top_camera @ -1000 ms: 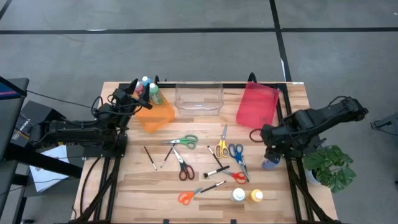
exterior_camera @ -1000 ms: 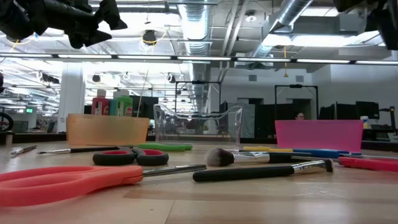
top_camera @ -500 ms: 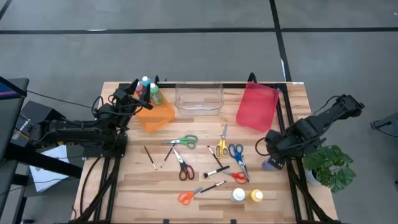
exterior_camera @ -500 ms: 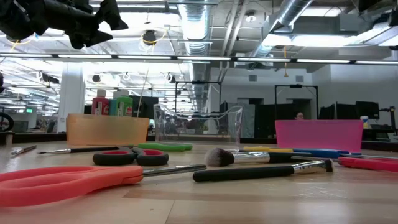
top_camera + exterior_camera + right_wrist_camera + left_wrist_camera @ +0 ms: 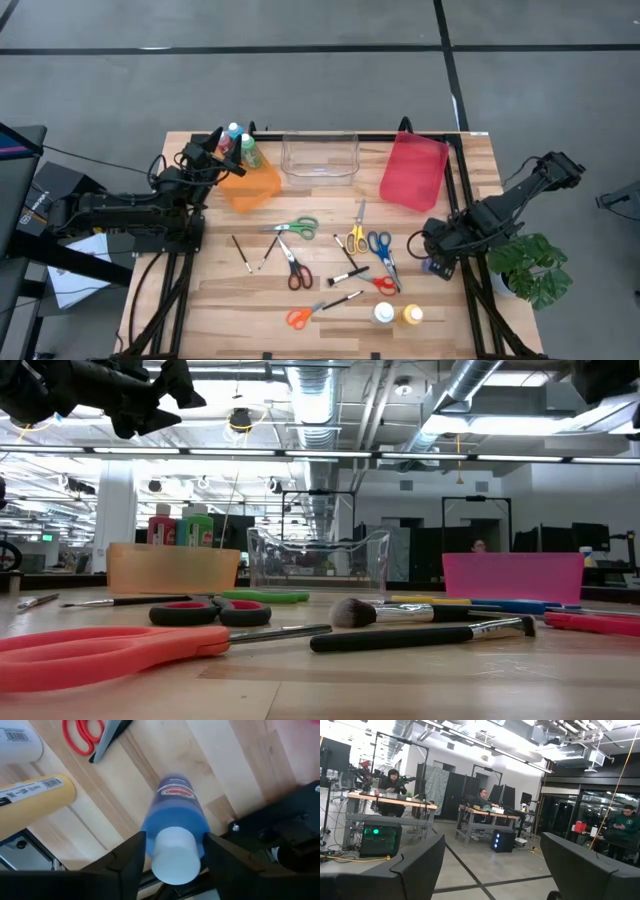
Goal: Pick & Place Paint Supplies
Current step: Put the blue paint bottle into the orange bin
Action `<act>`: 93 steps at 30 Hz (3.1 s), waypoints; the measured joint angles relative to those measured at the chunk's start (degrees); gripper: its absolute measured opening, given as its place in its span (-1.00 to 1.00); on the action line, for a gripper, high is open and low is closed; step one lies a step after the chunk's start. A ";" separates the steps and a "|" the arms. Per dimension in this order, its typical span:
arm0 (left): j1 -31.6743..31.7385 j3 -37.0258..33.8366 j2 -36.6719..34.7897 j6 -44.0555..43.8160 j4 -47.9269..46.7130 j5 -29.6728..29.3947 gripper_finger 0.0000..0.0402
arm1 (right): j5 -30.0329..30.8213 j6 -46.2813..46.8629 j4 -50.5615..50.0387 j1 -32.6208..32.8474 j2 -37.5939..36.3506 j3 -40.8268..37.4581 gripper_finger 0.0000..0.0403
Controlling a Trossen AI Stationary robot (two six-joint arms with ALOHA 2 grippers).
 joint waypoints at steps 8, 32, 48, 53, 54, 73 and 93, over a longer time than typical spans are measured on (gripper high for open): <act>0.00 0.00 0.00 0.00 0.00 -0.03 0.62 | -0.32 0.01 -0.38 0.06 -0.03 0.04 -0.34; -0.07 0.52 8.85 -16.40 -3.21 20.17 0.59 | 2.69 -25.27 -2.26 -18.66 5.36 9.89 -0.43; -1.90 11.50 13.46 -8.52 -20.75 39.78 0.60 | 6.55 -63.19 -1.98 -36.53 32.04 43.72 -0.43; -4.20 13.97 20.88 -5.82 -21.03 43.65 0.60 | 6.50 -69.26 -2.06 -37.79 39.40 53.47 -0.43; -4.51 14.72 22.77 -5.72 -20.90 44.09 0.60 | 6.46 -70.03 -2.14 -37.90 40.59 55.18 -0.43; -5.92 33.73 50.52 3.03 -20.47 61.59 0.60 | 4.36 -76.14 -4.47 -36.00 48.80 65.07 -0.43; -5.91 37.81 53.51 2.99 -22.78 62.85 0.16 | 4.32 -77.01 -3.75 -35.28 48.60 65.07 -0.43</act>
